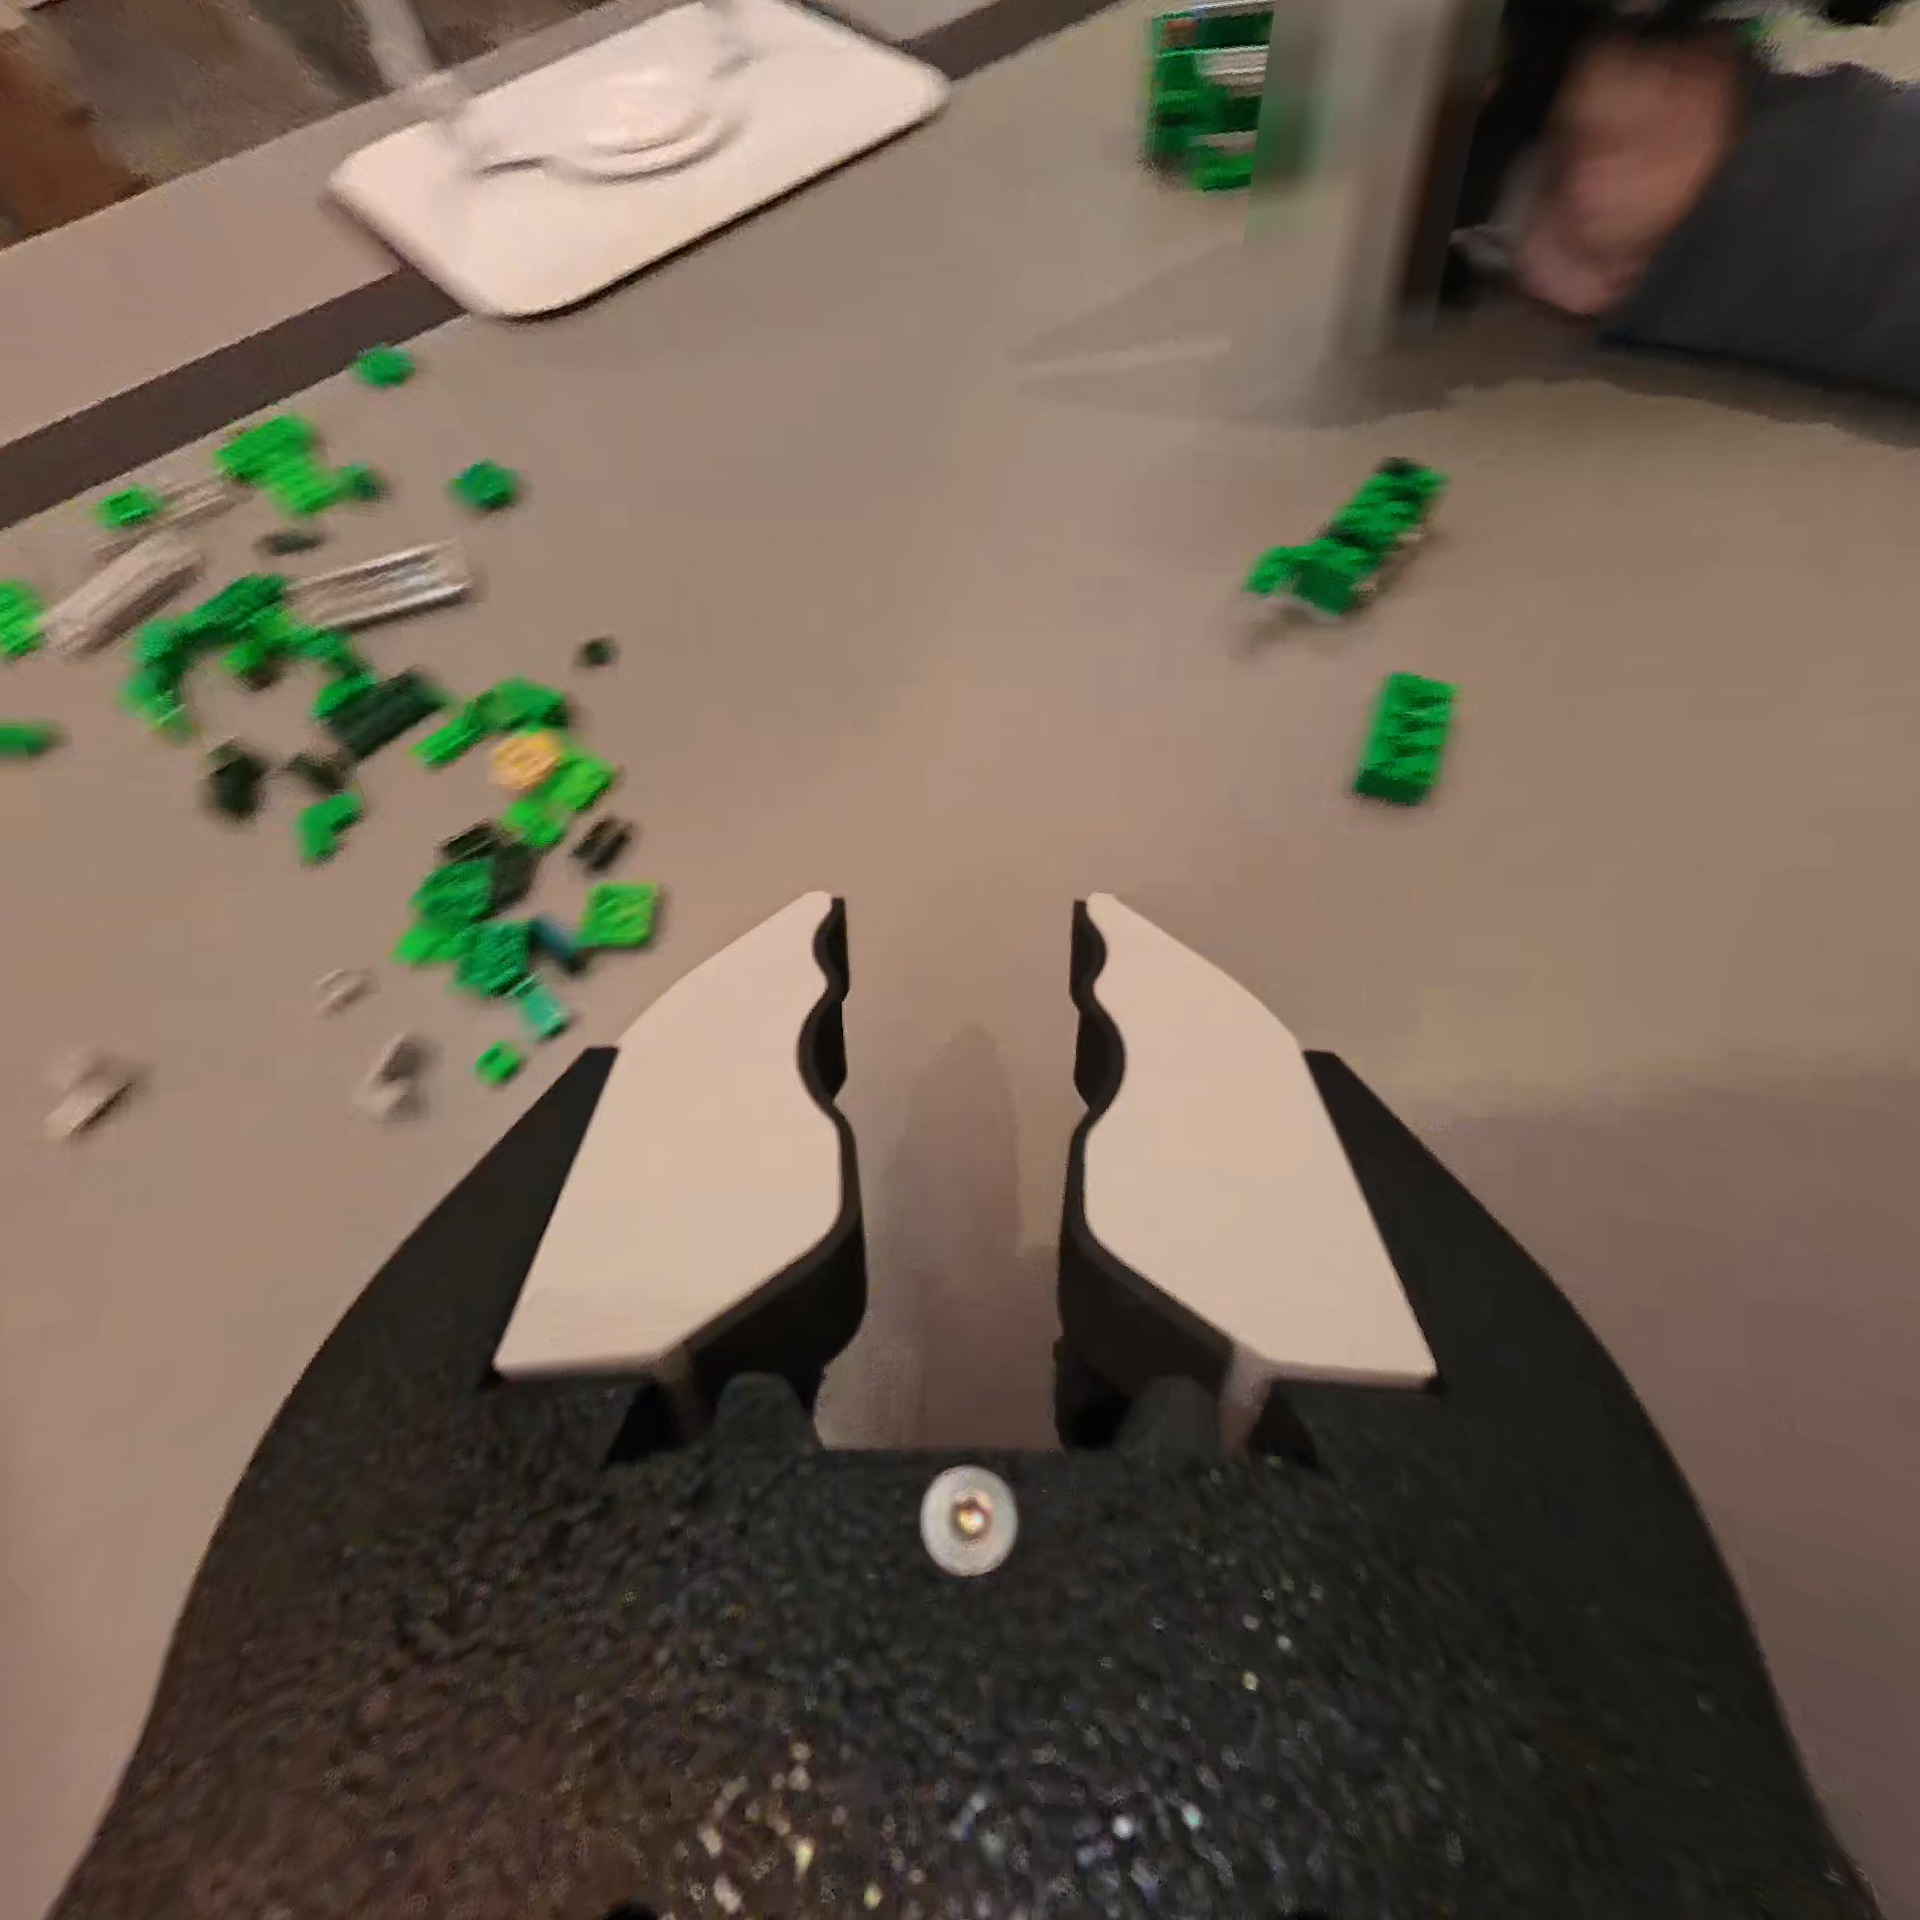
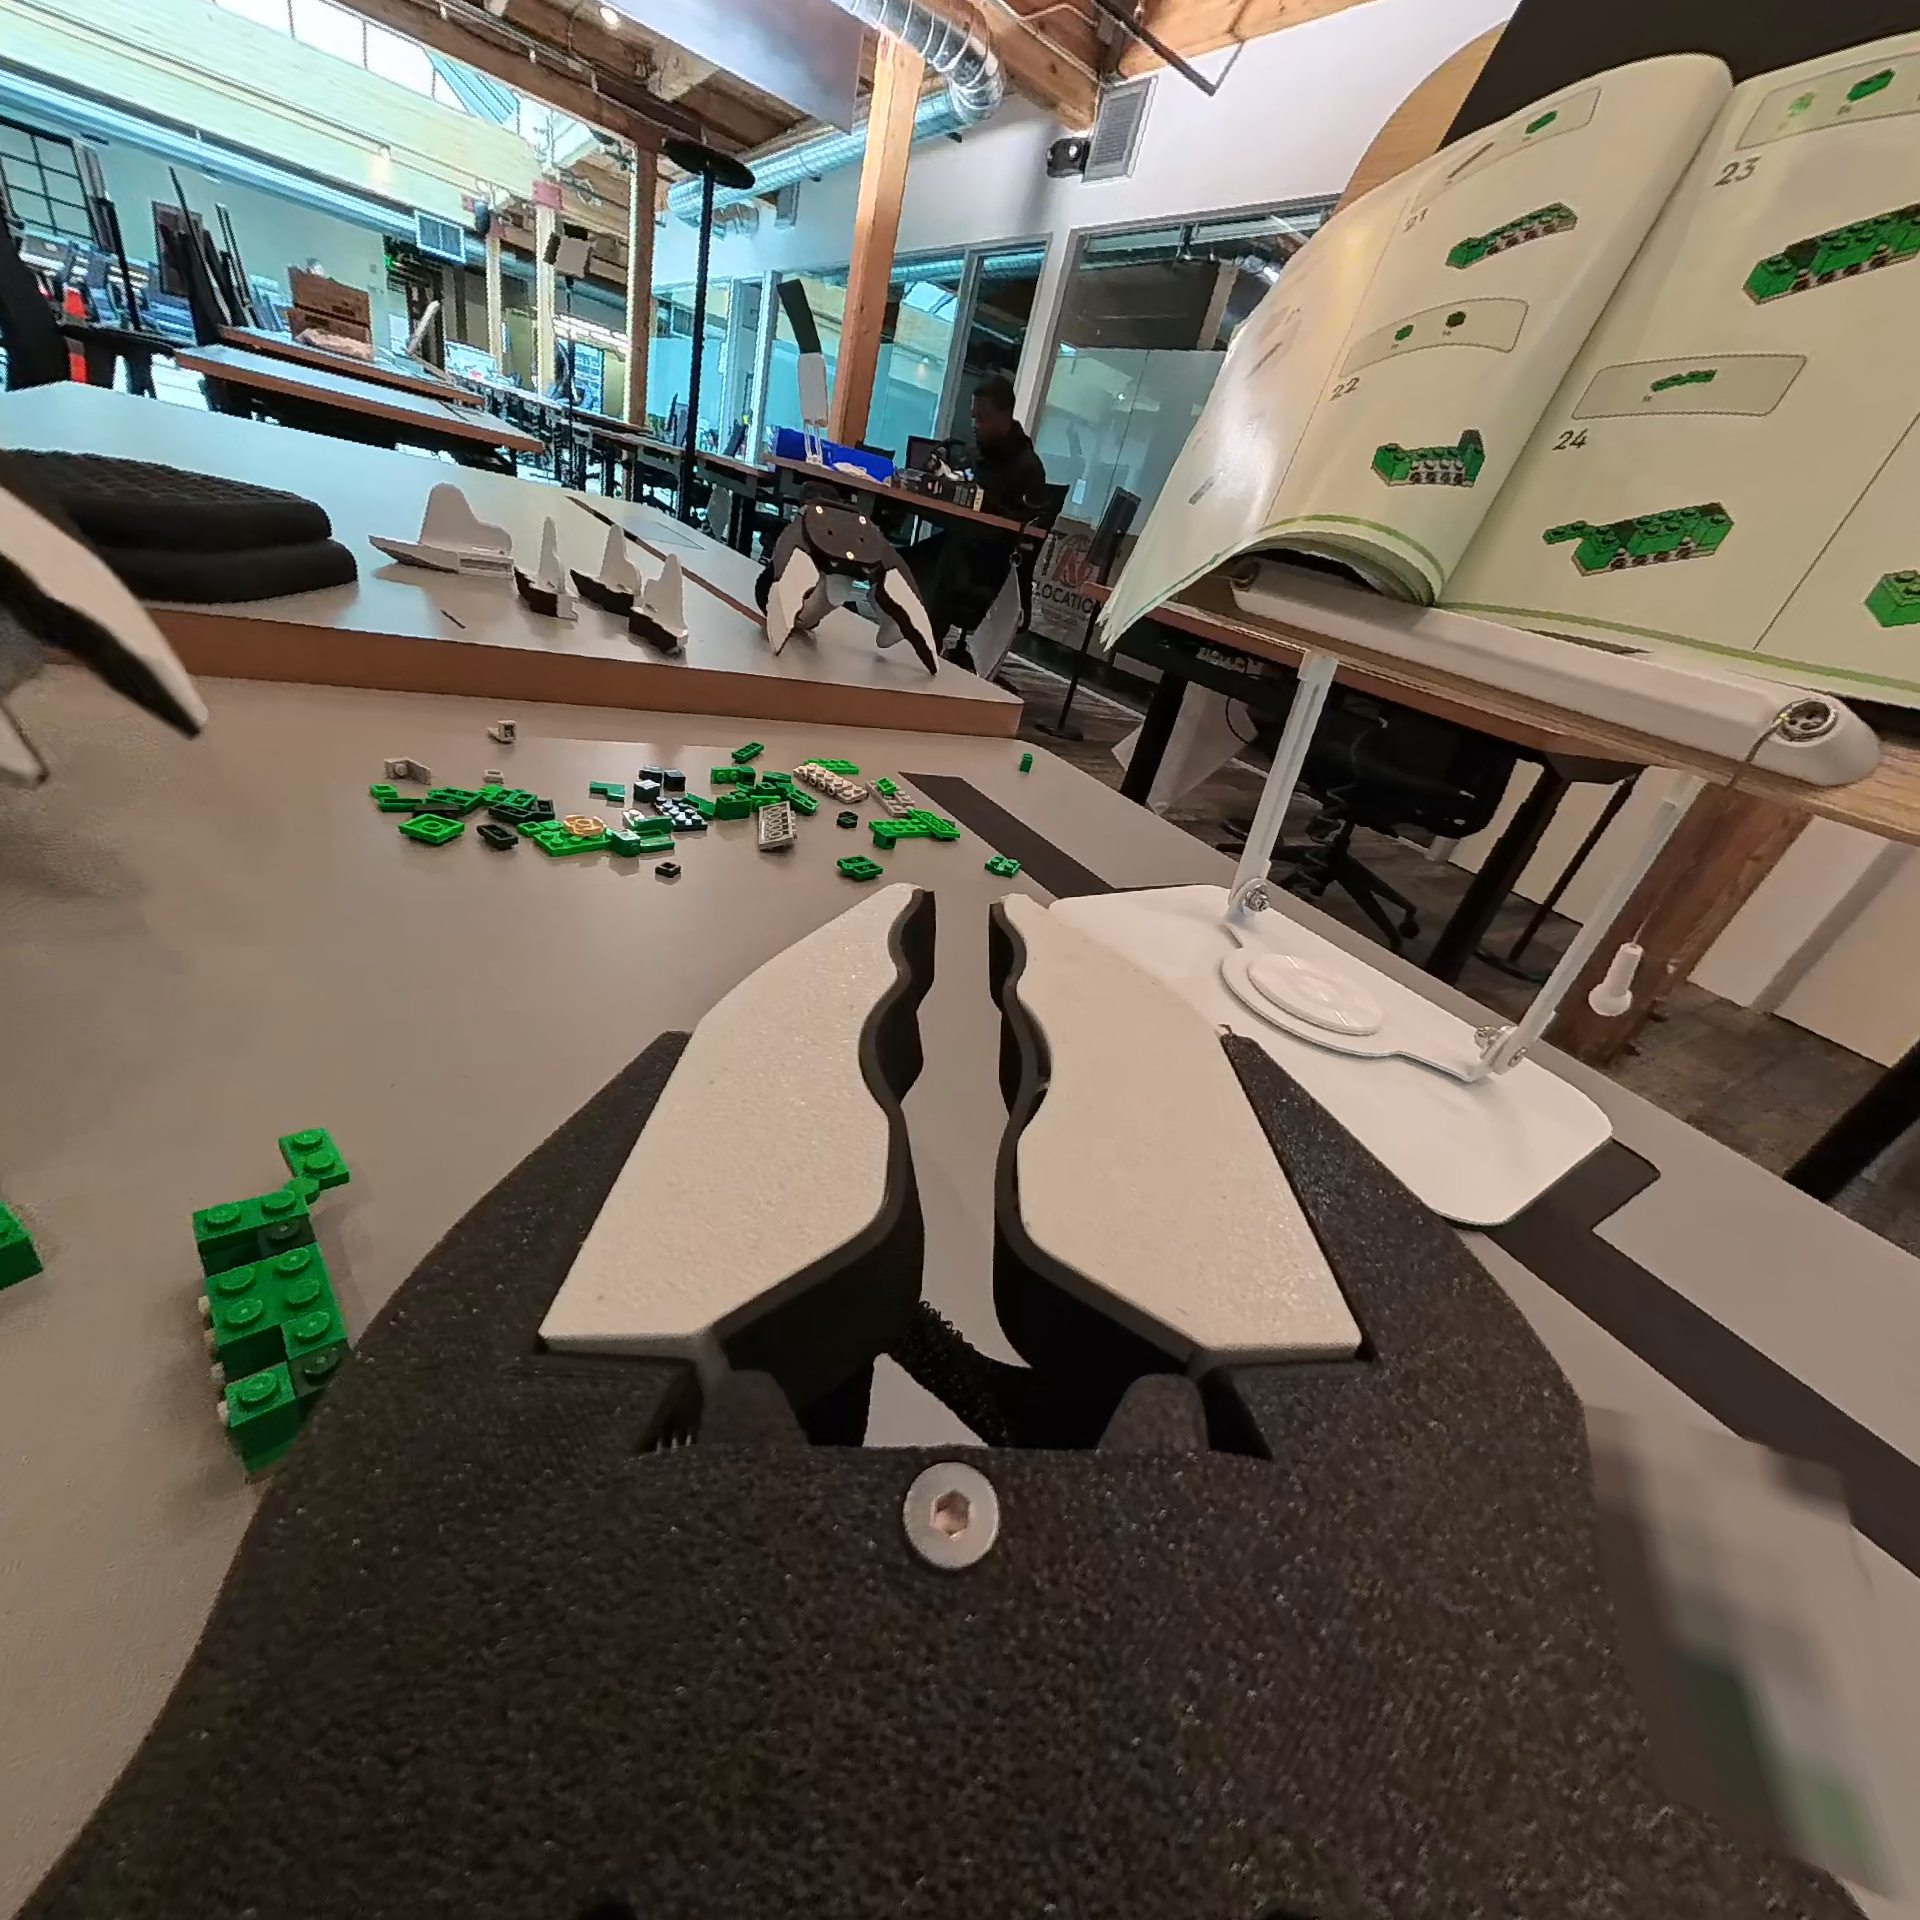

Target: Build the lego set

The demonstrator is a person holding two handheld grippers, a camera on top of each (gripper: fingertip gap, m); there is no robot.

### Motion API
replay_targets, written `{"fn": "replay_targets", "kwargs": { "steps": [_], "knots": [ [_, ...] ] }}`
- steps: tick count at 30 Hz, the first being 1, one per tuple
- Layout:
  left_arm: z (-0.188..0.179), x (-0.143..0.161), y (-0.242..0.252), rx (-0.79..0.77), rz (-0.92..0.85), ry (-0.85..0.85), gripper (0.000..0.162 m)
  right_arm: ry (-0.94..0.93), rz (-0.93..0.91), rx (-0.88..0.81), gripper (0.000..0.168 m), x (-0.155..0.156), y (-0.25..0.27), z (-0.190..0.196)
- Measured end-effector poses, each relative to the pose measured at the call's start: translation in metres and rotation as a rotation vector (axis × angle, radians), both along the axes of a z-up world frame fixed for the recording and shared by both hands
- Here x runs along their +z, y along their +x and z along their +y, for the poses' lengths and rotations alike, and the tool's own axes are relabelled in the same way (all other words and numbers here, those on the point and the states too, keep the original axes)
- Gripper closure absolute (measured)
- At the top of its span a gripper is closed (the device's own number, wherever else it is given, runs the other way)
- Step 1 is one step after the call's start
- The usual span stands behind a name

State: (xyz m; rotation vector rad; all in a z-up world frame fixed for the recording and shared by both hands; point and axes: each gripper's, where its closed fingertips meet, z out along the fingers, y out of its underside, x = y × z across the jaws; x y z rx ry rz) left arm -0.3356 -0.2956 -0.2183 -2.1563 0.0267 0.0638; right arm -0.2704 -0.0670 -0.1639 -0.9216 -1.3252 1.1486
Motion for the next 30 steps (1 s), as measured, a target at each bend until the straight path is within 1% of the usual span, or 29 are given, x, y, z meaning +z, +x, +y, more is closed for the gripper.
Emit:
{"fn": "replay_targets", "kwargs": {
  "steps": [2, 3, 5, 6, 8, 12, 18, 21, 30],
  "knots": [
    [-0.012, 0.001, -0.022, 0.097, -0.003, 0.005, 0.12, 0.0, -0.001, 0.0, 0.159, 0.0, 0.0, 0.0],
    [-0.016, 0.001, -0.032, 0.152, -0.002, 0.005, 0.124, 0.001, -0.002, 0.0, 0.159, 0.0, 0.0, 0.0],
    [-0.019, -0.003, -0.045, 0.246, -0.008, -0.002, 0.139, 0.004, -0.004, 0.0, 0.159, 0.0, 0.0, 0.0],
    [-0.018, -0.007, -0.047, 0.265, -0.024, -0.011, 0.141, 0.006, -0.004, 0.0, 0.159, -0.001, 0.0, -0.001],
    [-0.011, -0.015, -0.045, 0.263, -0.05, -0.04, 0.139, 0.007, -0.003, 0.0, 0.159, -0.001, 0.0, -0.001],
    [-0.008, -0.035, -0.061, 0.346, -0.012, -0.17, 0.142, 0.007, -0.001, 0.0, 0.159, 0.0, 0.0, -0.001],
    [-0.007, -0.041, -0.085, 0.472, -0.03, -0.163, 0.145, 0.006, -0.003, 0.003, 0.159, -0.001, 0.0, -0.001],
    [-0.007, -0.045, -0.093, 0.501, -0.021, -0.177, 0.145, 0.007, -0.004, 0.004, 0.159, -0.001, 0.0, -0.001],
    [0.0, -0.047, -0.099, 0.489, -0.018, -0.172, 0.145, 0.012, -0.006, 0.006, 0.159, -0.001, 0.0, -0.002]
  ]
}}
